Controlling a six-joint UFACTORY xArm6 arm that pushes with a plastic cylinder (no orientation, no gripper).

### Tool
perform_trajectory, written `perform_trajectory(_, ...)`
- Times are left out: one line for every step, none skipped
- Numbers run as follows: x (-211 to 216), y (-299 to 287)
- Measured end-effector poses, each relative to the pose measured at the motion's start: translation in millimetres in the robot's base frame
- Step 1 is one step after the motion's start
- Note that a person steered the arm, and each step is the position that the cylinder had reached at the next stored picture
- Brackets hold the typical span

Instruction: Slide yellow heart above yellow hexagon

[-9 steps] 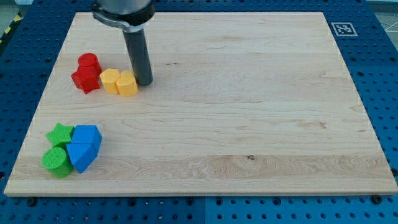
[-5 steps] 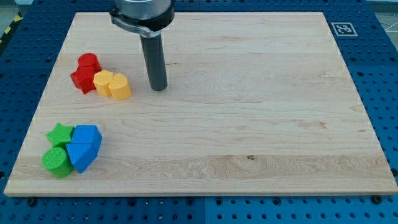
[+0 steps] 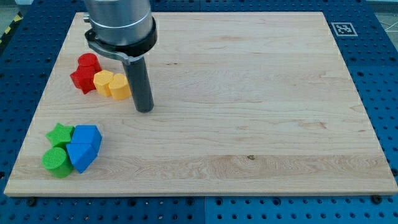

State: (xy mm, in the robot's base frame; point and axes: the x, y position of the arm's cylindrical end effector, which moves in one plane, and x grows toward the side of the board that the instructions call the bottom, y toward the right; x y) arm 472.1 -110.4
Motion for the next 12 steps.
perform_trajectory(0.0,-17.5)
perform_trajectory(0.0,-38.4)
perform_trajectory(-3.0,-44.0)
perform_trajectory(-10.9,-44.0)
perform_trajectory(-24.5,-44.0)
perform_trajectory(-34.4,-41.6)
perform_trajectory(-40.9,-38.3)
perform_trajectory(-40.9,-18.2)
perform_trajectory(-45.5,3.7)
perform_trajectory(-63.7,3.9)
perform_trajectory(-85.0,-15.2)
perform_trajectory(-102.7,-34.3)
